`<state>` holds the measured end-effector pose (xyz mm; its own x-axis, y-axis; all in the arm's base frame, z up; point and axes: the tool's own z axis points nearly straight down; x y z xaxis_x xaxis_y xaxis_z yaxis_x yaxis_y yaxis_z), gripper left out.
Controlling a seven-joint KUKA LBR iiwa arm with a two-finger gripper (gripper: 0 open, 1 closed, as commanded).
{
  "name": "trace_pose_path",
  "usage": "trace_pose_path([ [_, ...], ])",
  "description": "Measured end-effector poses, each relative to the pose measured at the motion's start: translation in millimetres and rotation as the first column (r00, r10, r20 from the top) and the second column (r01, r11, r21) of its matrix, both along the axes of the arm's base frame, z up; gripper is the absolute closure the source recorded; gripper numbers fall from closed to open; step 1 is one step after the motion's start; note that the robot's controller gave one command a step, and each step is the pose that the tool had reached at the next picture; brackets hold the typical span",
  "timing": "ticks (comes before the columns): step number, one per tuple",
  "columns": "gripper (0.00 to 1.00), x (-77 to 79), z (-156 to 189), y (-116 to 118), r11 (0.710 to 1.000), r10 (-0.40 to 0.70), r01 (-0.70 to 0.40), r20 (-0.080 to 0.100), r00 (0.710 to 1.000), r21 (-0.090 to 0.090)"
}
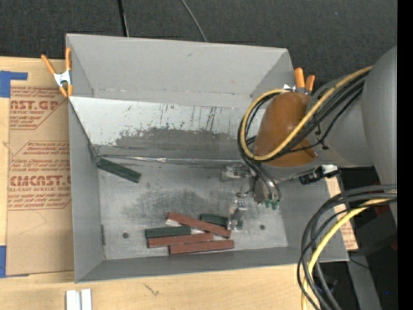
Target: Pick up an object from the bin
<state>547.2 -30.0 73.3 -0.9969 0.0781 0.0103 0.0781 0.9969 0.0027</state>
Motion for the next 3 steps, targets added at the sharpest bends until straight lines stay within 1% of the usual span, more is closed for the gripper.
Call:
trace_pose_path([
  [1, 0.00, -6.7, 5, 9, 1.000, 0.027, -0.027, 0.021, 0.999, -0.007],
  [2, 0.00, -28.7, 4, 31, 1.000, 0.030, -0.029, 0.030, 0.999, -0.007],
  [3, 1.00, -43.4, 0, 31, 0.968, 0.252, -0.252, 0.021, 0.967, -0.008],
])
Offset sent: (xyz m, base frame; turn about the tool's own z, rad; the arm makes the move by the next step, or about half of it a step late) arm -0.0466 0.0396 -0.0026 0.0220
